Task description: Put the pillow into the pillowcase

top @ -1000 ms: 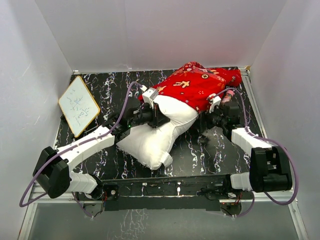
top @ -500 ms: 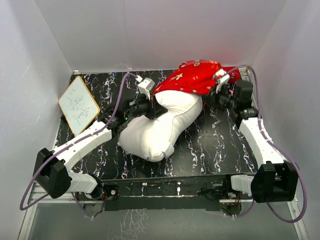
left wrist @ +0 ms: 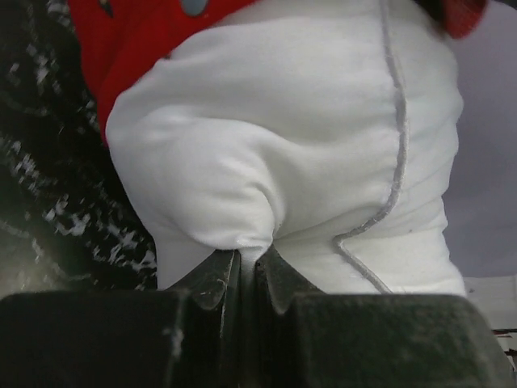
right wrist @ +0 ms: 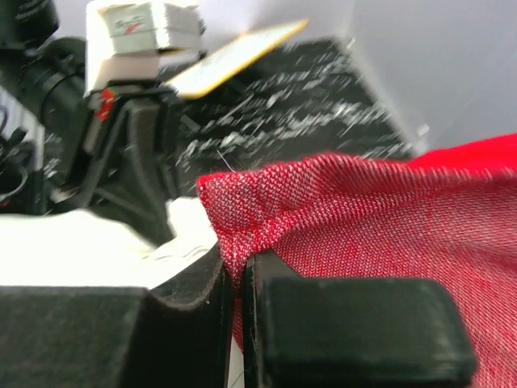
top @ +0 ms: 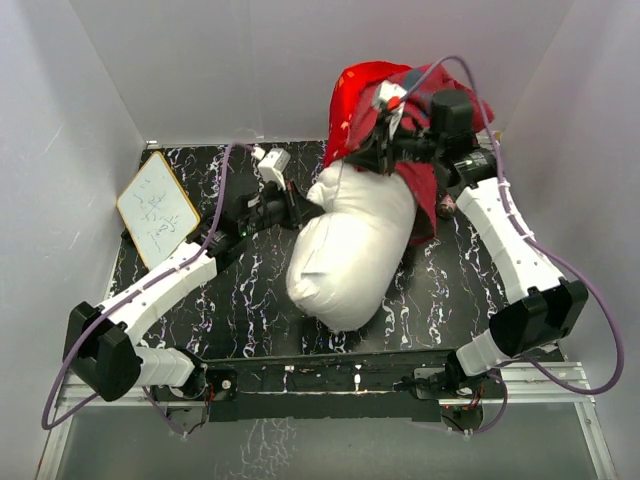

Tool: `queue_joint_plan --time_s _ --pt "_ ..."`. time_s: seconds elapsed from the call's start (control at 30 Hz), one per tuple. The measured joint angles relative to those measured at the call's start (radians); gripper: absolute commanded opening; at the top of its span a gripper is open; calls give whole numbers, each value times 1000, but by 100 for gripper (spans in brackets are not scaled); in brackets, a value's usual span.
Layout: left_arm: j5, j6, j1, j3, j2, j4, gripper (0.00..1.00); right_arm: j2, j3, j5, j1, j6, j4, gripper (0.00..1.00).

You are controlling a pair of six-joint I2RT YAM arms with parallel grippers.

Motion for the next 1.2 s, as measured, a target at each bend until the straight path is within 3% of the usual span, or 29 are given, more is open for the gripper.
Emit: queue_joint_plan --time_s 0.17,0.23,0.3,0.37,0.43,0.5,0.6,0.8,1.0,1.2 --pt "-54 -82 95 -224 18 92 0 60 -164 22 77 -179 -167 8" --pt "-55 -119 137 -286 45 130 0 74 -276 55 119 -228 -198 28" --pt "-45 -149 169 -328 68 166 15 76 -340 62 145 -249 -204 53" --pt "-29 -167 192 -338 82 188 35 63 -343 65 158 -266 -203 66" --pt "-23 -166 205 -337 77 207 59 27 -334 65 154 -285 -211 75" --pt "-36 -146 220 -337 52 197 76 -16 -316 38 126 -295 -238 80" --pt "-81 -91 236 -328 -26 139 90 -100 -309 -41 26 -294 -270 84" --pt "-124 65 246 -230 -233 -35 93 -206 -404 -19 -197 -233 -183 84" --pt "-60 163 246 -106 -330 -187 93 -198 -553 123 -192 -176 -84 83" --pt "48 159 246 -87 -306 -299 93 -105 -569 179 -139 -137 -50 83"
